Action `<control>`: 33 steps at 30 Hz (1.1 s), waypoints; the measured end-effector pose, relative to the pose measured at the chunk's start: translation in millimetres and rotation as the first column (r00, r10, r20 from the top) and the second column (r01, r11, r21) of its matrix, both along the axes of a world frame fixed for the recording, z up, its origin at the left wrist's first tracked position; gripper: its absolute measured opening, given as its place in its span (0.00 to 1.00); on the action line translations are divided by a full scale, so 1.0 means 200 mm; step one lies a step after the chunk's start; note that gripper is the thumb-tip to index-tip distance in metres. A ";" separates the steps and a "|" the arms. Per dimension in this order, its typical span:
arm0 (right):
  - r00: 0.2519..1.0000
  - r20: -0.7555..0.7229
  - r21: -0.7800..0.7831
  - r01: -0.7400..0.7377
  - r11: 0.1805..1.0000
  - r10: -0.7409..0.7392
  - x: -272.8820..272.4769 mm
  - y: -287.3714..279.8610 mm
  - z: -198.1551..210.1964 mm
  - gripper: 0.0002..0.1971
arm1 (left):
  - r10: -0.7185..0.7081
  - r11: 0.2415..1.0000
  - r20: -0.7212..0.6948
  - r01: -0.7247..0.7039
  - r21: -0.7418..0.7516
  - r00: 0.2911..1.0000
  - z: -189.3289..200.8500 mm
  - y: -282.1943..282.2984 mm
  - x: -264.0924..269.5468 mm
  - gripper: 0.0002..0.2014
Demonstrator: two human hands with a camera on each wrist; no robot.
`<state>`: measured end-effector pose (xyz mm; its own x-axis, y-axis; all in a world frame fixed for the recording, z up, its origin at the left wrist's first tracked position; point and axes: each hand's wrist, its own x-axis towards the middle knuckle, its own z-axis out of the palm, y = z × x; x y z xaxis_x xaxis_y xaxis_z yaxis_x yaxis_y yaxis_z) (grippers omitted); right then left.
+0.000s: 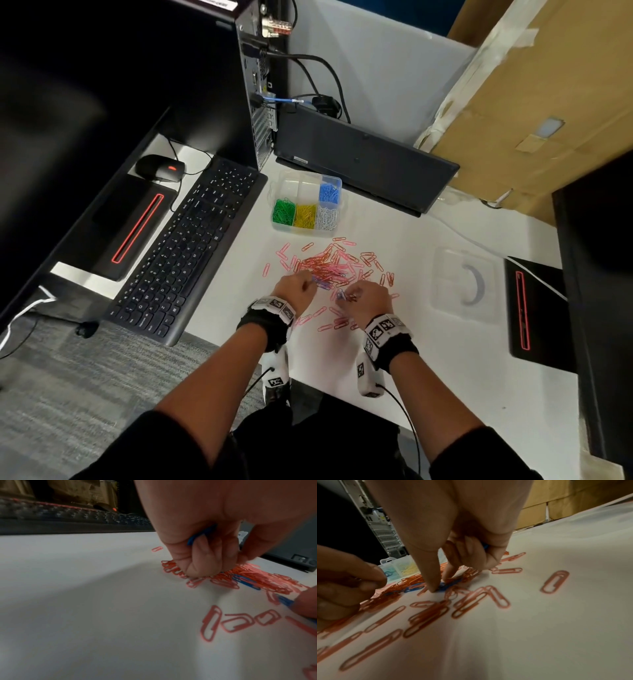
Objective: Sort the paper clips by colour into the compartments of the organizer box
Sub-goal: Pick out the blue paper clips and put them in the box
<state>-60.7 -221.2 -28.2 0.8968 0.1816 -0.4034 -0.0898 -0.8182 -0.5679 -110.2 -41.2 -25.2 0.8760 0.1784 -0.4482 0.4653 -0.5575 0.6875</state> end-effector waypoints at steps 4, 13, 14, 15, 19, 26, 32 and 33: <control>0.999 0.028 -0.012 -0.037 0.999 0.038 -0.01 0.02 -0.01 0.05 | -0.023 0.999 0.012 0.023 0.049 1.000 -0.02 0.02 -0.02 0.15; 0.980 -0.183 0.155 -0.048 0.987 0.076 0.08 -0.04 0.02 0.09 | -0.007 1.000 0.002 0.007 -0.023 1.000 -0.03 0.03 -0.03 0.12; 0.961 -0.276 0.274 0.046 0.961 0.033 0.08 -0.05 0.02 0.10 | 0.001 0.999 -0.013 -0.002 -0.052 1.000 -0.03 0.03 -0.03 0.12; 0.921 -0.389 0.401 0.178 0.899 -0.008 0.07 -0.07 0.03 0.10 | 0.010 0.997 -0.025 -0.012 -0.077 1.000 -0.03 0.03 -0.03 0.13; 0.725 -0.685 0.580 0.604 0.547 -0.074 0.01 -0.09 0.10 0.06 | 0.020 0.988 -0.026 -0.023 -0.153 0.999 -0.04 0.00 -0.03 0.18; 0.663 -0.736 0.619 0.741 0.260 -0.136 -0.02 -0.06 0.11 0.06 | 0.173 0.906 -0.123 -0.207 -0.370 0.977 -0.12 -0.01 -0.02 0.17; 0.506 -0.861 0.497 0.859 0.122 -0.057 0.00 -0.06 0.06 0.13 | 0.302 0.816 -0.273 -0.396 -0.422 0.913 -0.10 0.04 -0.01 0.15; 0.489 -0.869 0.477 0.868 0.137 -0.075 0.00 -0.05 0.05 0.12 | 0.310 0.791 -0.297 -0.419 -0.447 0.903 -0.09 0.05 -0.01 0.15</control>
<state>-60.7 -231.8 -17.6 0.5627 0.3560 -0.7460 -0.8016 0.4556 -0.3872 -112.8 -31.0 -42.8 0.6729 0.1762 -0.7184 0.7200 0.0665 0.6907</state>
